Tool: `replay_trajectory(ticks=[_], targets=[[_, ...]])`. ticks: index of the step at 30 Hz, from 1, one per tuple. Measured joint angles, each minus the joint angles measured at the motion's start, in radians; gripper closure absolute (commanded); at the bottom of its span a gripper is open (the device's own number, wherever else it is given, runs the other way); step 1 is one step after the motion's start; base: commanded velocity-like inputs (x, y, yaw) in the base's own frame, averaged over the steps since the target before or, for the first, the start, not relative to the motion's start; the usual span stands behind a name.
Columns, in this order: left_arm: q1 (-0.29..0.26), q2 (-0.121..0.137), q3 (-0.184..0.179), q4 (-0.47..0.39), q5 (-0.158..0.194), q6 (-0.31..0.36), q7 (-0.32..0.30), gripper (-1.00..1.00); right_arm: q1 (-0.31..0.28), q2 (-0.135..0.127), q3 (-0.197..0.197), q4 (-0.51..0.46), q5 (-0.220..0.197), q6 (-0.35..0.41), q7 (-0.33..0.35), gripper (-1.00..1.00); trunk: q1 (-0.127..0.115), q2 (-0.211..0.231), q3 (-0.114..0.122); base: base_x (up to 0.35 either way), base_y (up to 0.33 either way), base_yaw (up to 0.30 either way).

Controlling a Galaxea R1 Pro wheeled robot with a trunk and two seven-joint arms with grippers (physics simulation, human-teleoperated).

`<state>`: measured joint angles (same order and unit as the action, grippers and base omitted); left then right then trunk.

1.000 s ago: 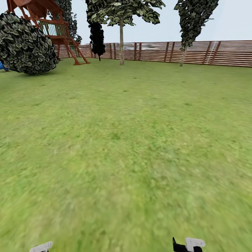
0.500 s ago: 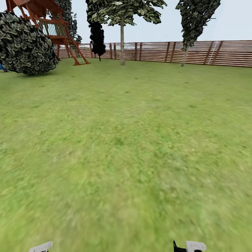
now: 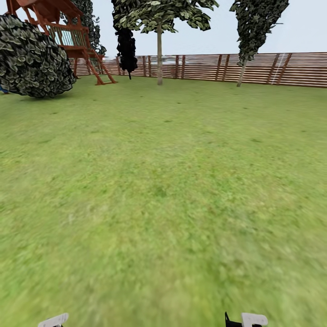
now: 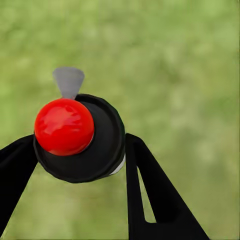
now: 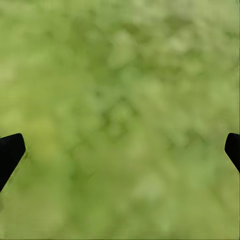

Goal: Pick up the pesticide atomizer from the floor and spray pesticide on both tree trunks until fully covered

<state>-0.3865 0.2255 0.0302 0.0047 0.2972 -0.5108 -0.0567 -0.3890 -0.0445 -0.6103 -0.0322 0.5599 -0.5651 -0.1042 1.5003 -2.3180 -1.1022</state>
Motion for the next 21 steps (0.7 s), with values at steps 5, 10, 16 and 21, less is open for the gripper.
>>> replay_trajectory(ticks=[5,10,16,21], targets=[[0.000,0.000,0.000,0.000,0.000,0.000,0.000,1.00,0.000,0.000,0.000,0.000,0.000,0.000,0.000,-1.00,0.000,0.000,0.000,0.308,0.156,0.000],[0.000,0.000,0.000,0.000,0.000,0.000,0.000,1.00,0.000,0.000,0.000,0.000,0.000,0.000,0.000,-1.00,0.000,0.000,0.000,0.308,0.155,0.000],[0.000,0.000,0.000,0.000,0.000,0.000,0.000,1.00,0.000,0.000,0.000,0.000,0.000,0.000,0.000,-1.00,0.000,0.000,0.000,0.308,0.155,0.000],[0.000,0.000,0.000,0.000,0.000,0.000,0.000,1.00,0.000,0.000,0.000,0.000,0.000,0.001,0.000,-1.00,0.000,0.000,0.000,0.310,0.138,0.000]])
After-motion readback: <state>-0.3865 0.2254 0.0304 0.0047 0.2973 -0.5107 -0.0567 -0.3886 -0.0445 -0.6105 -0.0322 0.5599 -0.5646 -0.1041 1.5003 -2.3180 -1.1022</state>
